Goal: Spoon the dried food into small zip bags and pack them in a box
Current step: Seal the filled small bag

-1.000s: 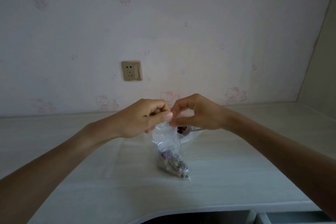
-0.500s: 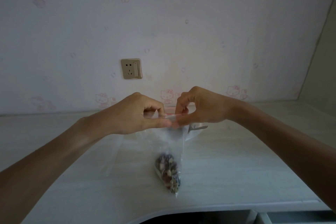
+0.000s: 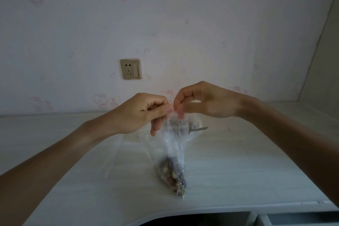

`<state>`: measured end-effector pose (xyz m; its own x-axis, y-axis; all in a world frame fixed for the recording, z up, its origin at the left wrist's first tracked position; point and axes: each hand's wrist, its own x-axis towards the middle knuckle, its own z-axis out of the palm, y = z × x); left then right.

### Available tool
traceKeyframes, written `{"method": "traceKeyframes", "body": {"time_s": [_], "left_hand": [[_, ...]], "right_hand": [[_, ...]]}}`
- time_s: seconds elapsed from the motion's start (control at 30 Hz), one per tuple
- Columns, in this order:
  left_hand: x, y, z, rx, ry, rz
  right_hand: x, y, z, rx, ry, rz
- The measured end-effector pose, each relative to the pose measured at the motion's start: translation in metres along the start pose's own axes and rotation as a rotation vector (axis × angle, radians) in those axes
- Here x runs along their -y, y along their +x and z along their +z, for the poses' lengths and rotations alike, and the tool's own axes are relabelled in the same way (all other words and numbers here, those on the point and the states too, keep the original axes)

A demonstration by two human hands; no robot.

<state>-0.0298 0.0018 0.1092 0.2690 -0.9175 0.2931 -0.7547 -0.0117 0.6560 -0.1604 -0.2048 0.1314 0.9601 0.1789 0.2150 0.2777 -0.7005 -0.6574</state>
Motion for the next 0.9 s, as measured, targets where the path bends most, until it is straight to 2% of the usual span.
{"method": "traceKeyframes", "body": {"time_s": [0.17,0.27,0.43,0.6,0.8,0.9], "left_hand": [[-0.004,0.003,0.006,-0.007,0.071,0.047],[-0.001,-0.001,0.001,0.014,0.105,0.009],[0.011,-0.008,-0.010,0.043,0.375,-0.048],[0.007,-0.003,-0.016,-0.033,0.474,0.007],[0.000,-0.001,-0.021,-0.113,0.466,0.105],[0.005,-0.001,-0.019,-0.159,0.439,0.141]], "right_hand": [[0.009,0.001,0.007,0.037,-0.110,-0.026],[0.015,-0.002,0.001,0.063,-0.134,-0.040],[0.016,-0.008,-0.013,0.097,-0.294,-0.019],[0.008,-0.005,-0.011,-0.033,-0.481,-0.089],[-0.003,-0.012,-0.022,-0.167,-0.550,-0.194],[-0.013,-0.014,-0.023,-0.224,-0.530,-0.158]]}}
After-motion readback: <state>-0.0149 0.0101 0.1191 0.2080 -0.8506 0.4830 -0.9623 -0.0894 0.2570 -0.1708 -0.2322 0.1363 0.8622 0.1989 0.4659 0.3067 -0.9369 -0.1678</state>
